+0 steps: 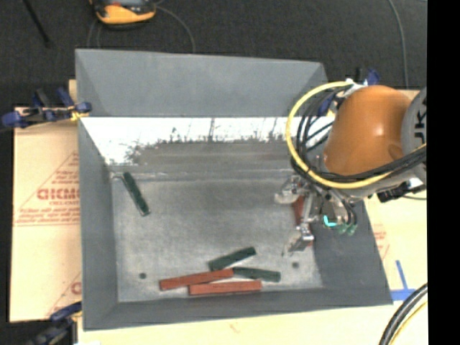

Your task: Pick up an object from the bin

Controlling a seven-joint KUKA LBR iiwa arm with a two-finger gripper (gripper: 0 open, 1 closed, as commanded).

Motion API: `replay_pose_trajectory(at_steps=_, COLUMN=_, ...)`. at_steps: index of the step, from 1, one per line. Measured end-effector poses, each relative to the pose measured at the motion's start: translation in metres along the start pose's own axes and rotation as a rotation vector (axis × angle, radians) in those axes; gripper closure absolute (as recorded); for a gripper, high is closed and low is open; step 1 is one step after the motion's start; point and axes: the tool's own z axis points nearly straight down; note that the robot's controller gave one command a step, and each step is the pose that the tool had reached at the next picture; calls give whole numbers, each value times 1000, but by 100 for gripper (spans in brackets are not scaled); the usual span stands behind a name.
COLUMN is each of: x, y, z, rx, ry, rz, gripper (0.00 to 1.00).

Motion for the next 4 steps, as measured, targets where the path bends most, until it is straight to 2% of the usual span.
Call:
replay_pose_trajectory(at_steps=1, x=-2, y=0, z=-4, rx=1, ry=-8, rz=-2, gripper=0)
replay_pose_trajectory(at_steps=2, x=7, y=9, z=45, rx=0, ry=-16, rz=43, gripper=0)
replay_pose_trajectory(at_steps=3, x=10, y=16, z=120, rx=0, ry=0, rz=-158, gripper=100)
replay_pose_trajectory(at_steps=4, x=10, y=16, z=120, rx=1, ry=0, rz=-158, gripper=100)
